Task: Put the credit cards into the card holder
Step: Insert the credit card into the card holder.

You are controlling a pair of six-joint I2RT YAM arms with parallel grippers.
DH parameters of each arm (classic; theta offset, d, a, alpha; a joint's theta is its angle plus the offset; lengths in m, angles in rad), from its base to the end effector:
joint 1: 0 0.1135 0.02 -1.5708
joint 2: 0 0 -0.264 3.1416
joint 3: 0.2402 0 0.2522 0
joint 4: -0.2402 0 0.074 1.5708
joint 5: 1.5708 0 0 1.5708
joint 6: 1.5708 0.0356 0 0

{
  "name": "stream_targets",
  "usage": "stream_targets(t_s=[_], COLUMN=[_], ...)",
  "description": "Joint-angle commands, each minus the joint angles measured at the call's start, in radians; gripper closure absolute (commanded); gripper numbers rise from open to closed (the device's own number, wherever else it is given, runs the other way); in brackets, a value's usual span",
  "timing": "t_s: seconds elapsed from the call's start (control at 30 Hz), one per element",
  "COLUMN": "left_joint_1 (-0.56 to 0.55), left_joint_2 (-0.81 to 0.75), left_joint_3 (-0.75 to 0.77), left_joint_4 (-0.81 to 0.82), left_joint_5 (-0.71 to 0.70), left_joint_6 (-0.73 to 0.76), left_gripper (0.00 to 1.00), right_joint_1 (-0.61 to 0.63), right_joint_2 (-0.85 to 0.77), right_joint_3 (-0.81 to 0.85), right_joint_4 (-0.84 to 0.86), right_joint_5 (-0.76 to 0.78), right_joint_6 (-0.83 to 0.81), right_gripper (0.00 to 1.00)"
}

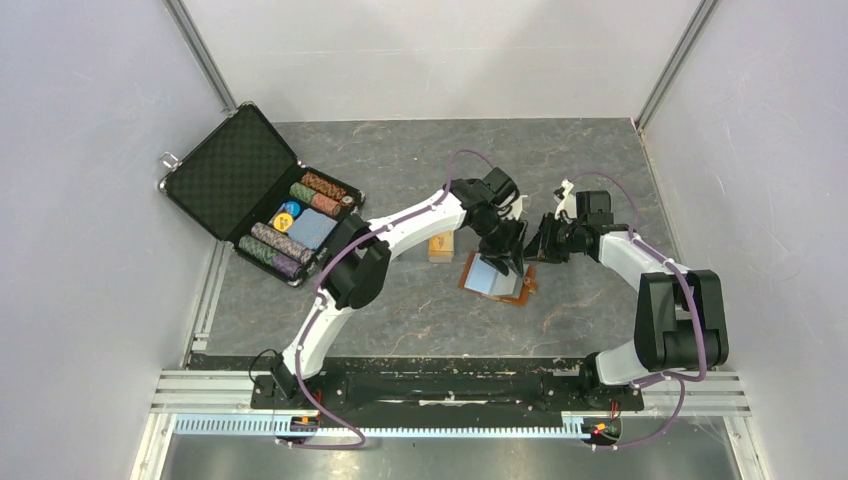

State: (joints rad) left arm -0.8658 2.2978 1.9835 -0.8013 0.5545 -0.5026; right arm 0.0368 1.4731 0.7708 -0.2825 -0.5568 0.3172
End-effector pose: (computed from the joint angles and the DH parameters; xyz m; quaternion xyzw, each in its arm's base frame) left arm 0.3051 -0.3875 0.1984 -0.2300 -0.9104 0.3438 0.0004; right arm 0.2768 0.0290 0.1770 0.0500 0.9226 0.3079 0.2270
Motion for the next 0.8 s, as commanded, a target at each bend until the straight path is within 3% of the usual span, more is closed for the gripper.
stream_targets(t_s=[0.0, 0.13, 0.33, 0.77], left_joint_1=[-0.027, -0.027, -0.009, 0.182], left_joint_2=[0.043, 0.025, -0.058, -0.304], left_joint_3=[0.064, 0.061, -0.004, -0.424], left_joint_4=[0.030, 0.047, 0.144, 0.579], left_joint_5=[0.105, 0.086, 0.066, 0.095], left_joint_6=[-0.012, 0.010, 0.016, -0.212], left_gripper=[0.49, 0.47, 0.45, 0.42], right_joint_1=[-0.007, -0.008, -0.008, 0.038], right_joint_2=[-0.020, -0.013, -0.014, 0.008], right_joint_3=[0.042, 0.054, 0.086, 0.178], right_joint_4=[-0.022, -0.046, -0.071, -0.119], right_joint_5=[0.022, 0.028, 0.029, 0.029], right_joint_6=[-0.034, -0.052, -0.077, -0.119], right_gripper=[0.80, 0.80, 0.71, 0.65])
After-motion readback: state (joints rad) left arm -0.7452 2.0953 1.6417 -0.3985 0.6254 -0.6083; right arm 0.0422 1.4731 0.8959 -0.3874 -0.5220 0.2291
